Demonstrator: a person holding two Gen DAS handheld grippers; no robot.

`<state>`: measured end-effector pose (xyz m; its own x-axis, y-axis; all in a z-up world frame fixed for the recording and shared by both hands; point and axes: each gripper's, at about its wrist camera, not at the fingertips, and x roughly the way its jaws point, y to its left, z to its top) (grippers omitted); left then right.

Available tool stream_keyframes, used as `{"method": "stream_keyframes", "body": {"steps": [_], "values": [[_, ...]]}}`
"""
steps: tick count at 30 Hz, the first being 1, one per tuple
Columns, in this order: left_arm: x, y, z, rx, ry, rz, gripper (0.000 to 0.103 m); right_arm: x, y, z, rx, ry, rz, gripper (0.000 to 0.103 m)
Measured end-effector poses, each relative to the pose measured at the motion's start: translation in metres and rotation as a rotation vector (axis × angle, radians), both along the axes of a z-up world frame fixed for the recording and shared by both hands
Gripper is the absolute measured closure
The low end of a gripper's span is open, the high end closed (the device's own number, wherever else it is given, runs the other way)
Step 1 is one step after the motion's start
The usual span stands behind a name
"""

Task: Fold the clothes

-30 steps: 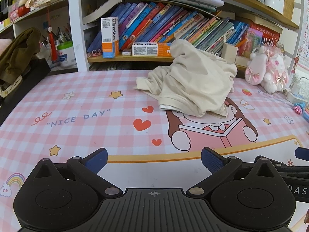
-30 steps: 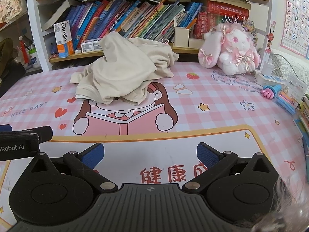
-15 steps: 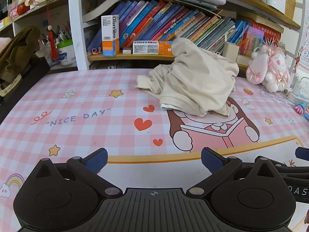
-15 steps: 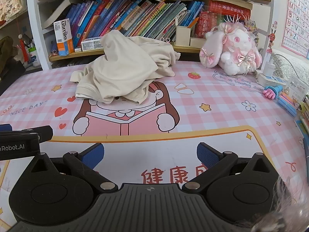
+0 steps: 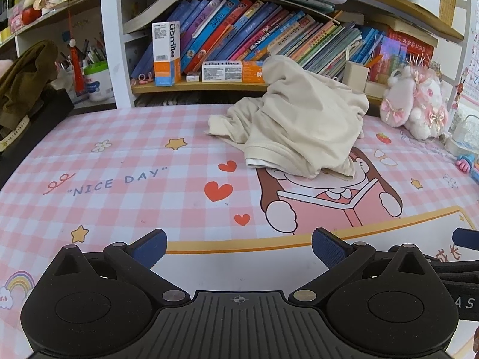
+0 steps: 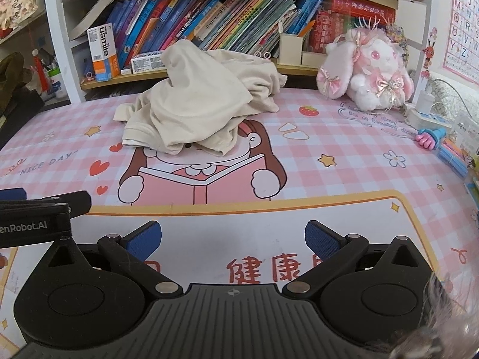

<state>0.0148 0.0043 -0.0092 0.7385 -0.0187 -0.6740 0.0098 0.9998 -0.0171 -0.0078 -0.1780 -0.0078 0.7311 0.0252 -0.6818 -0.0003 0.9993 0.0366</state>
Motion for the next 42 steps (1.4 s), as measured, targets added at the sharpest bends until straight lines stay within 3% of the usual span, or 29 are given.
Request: {"method": "stream_keyframes", "body": {"steps": [5, 11, 18, 26, 34, 35, 36, 37, 38, 39, 42], "values": [[0.003, 0.003, -0.002, -0.012, 0.012, 0.004, 0.000, 0.000, 0.005, 0.001, -0.026, -0.035, 0.031, 0.000], [0.004, 0.013, -0.007, -0.060, 0.030, 0.001, 0.000, 0.006, 0.013, 0.000, -0.129, -0.064, 0.138, 0.002], [0.003, 0.020, -0.008, -0.057, -0.008, 0.038, 0.000, 0.026, 0.027, -0.005, -0.369, -0.100, 0.334, 0.002], [0.005, 0.031, -0.007, -0.083, -0.028, 0.135, 0.000, 0.052, 0.041, -0.028, -0.669, -0.177, 0.682, 0.002], [-0.009, 0.030, 0.001, -0.030, -0.087, 0.153, 0.000, 0.083, 0.060, -0.051, -0.904, -0.290, 0.937, 0.006], [-0.010, 0.029, 0.001, -0.023, -0.087, 0.152, 0.000, 0.088, 0.062, -0.052, -0.925, -0.289, 0.950, 0.018], [-0.011, 0.028, 0.001, -0.017, -0.087, 0.151, 0.000, 0.093, 0.064, -0.053, -0.946, -0.288, 0.964, 0.040], [-0.012, 0.028, 0.001, -0.010, -0.085, 0.149, 0.000, 0.098, 0.067, -0.055, -0.968, -0.283, 0.972, 0.053], [-0.012, 0.027, 0.001, -0.005, -0.085, 0.146, 0.000, 0.102, 0.067, -0.051, -0.962, -0.273, 0.967, 0.079], [-0.013, 0.027, 0.001, -0.001, -0.086, 0.143, 0.000, 0.107, 0.067, -0.046, -0.941, -0.261, 0.957, 0.095], [-0.013, 0.027, 0.004, -0.011, -0.102, 0.114, 0.000, 0.113, 0.062, -0.017, -0.818, -0.262, 0.907, 0.099]]}}
